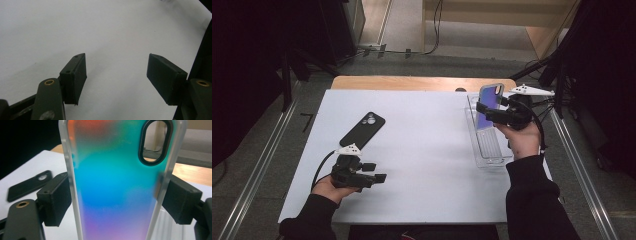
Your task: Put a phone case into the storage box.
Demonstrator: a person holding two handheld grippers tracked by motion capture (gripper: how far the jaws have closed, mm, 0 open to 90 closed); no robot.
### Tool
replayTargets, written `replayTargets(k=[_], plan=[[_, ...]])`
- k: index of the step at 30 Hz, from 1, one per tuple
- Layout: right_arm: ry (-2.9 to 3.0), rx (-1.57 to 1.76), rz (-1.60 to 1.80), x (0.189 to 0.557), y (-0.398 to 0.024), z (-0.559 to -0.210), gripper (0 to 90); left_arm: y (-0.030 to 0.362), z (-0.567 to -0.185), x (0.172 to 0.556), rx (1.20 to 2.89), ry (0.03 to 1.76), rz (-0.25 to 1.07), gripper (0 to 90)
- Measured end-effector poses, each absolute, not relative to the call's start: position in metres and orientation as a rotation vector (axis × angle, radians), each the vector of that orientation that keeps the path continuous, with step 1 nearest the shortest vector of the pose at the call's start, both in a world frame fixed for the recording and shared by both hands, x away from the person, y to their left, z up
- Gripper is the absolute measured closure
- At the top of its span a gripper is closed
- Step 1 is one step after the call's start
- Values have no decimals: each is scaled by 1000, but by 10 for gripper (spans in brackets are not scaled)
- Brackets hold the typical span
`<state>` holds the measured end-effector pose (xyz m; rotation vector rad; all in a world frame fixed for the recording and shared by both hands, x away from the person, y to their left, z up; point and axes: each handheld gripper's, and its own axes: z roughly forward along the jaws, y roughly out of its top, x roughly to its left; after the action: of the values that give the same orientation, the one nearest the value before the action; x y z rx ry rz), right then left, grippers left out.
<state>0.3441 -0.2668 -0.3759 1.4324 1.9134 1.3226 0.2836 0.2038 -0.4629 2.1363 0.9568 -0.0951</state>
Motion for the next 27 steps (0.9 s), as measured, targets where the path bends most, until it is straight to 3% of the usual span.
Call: replayTargets(k=[27], plan=[[1835, 1561, 1247, 415, -278, -377, 154, 207, -464, 285, 2115, 972, -92, 324]])
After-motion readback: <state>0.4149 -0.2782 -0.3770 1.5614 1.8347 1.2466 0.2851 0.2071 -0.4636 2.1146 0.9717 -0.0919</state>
